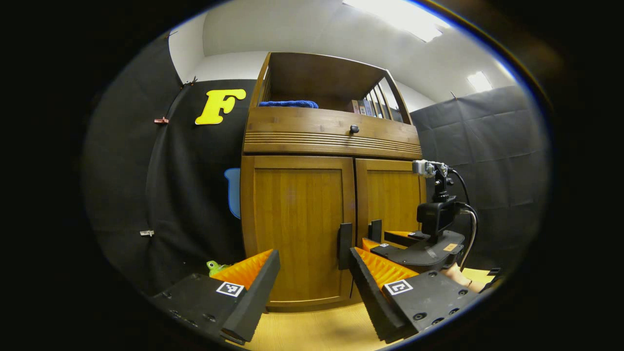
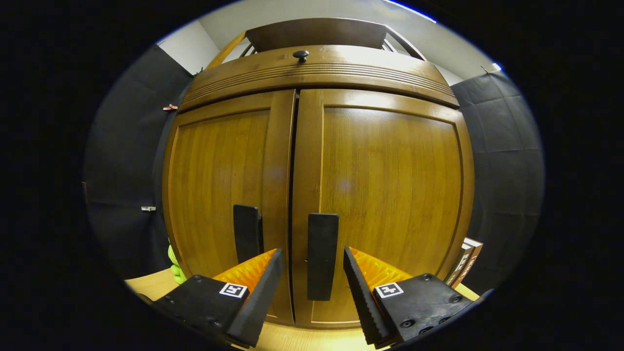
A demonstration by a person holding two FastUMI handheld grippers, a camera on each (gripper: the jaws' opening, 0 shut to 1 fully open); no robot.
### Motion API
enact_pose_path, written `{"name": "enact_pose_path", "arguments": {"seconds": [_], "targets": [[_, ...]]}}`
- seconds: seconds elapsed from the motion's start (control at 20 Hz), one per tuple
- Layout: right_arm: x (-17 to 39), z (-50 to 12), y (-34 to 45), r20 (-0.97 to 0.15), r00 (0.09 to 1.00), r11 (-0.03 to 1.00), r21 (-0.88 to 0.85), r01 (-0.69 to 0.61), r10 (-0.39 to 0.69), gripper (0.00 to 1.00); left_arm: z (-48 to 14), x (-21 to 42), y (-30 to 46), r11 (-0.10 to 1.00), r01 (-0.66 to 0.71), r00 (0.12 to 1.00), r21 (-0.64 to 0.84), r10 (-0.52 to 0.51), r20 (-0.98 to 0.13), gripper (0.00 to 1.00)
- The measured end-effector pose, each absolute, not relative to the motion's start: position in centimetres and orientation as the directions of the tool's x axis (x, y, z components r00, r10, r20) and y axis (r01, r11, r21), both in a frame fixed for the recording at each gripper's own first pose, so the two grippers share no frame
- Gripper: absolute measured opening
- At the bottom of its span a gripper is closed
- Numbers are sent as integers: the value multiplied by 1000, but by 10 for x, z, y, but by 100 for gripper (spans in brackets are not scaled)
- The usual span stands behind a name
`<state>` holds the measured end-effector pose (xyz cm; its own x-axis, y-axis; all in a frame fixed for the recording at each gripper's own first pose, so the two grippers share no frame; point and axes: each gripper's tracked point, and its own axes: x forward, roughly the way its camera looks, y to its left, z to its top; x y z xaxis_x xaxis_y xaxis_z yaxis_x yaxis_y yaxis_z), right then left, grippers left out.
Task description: Open the right door of the double-door shoe cabinet with the right hand, and open the left door with the left hand.
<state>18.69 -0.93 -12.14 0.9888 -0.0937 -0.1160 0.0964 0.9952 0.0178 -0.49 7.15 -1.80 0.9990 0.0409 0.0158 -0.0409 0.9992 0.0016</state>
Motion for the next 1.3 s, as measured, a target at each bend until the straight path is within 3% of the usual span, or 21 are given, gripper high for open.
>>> {"name": "enact_pose_path", "arguments": {"seconds": [0.15, 0.2, 0.25, 0.3, 0.45, 0.65, 0.7, 0.75, 0.85, 0.95, 1.0, 1.15, 1.3], "targets": [[194, -125, -17, -104, 987, 993, 1, 121, -121, 80, -20, -4, 72, 999, -41, 999, -6, 41, 17, 89], [196, -125, -20, -96, 986, 991, -5, 134, -134, 69, -20, -4, 72, 999, -41, 999, -6, 41, 13, 89], [199, -128, -21, -98, 986, 991, -1, 135, -134, 72, -22, -4, 73, 999, -41, 999, -6, 41, 7, 89], [202, -133, -18, -116, 986, 992, 13, 125, -123, 66, -23, -4, 74, 999, -43, 999, -3, 43, 0, 89], [205, -138, -19, -130, 984, 990, 47, 132, -125, 66, -25, -5, 76, 999, -49, 999, 6, 50, -13, 89], [210, -137, -17, -120, 986, 992, 21, 122, -118, 34, -27, -9, 80, 998, -62, 998, 10, 62, -24, 92], [208, -139, -16, -128, 985, 993, 15, 117, -114, 23, -29, -9, 81, 998, -64, 998, 8, 65, -26, 89], [209, -140, -16, -132, 985, 993, 12, 113, -111, 27, -28, -10, 81, 998, -66, 997, 4, 66, -29, 89], [204, -137, -16, -141, 985, 995, 1, 104, -103, 23, -29, -13, 81, 998, -65, 997, 0, 65, -34, 89], [198, -136, -15, -151, 984, 996, 6, 92, -90, 32, -28, -14, 81, 998, -64, 997, -2, 64, -31, 92], [193, -136, -14, -159, 984, 996, 9, 84, -81, 28, -28, -14, 81, 998, -63, 998, -4, 63, -26, 92], [177, -136, -15, -168, 984, 998, 5, 62, -60, 28, -28, -17, 74, 999, -52, 998, -8, 52, -20, 89], [160, -131, -16, -172, 984, 999, 5, 39, -38, 28, -28, -18, 67, 999, -36, 999, 0, 36, -24, 92]]}}
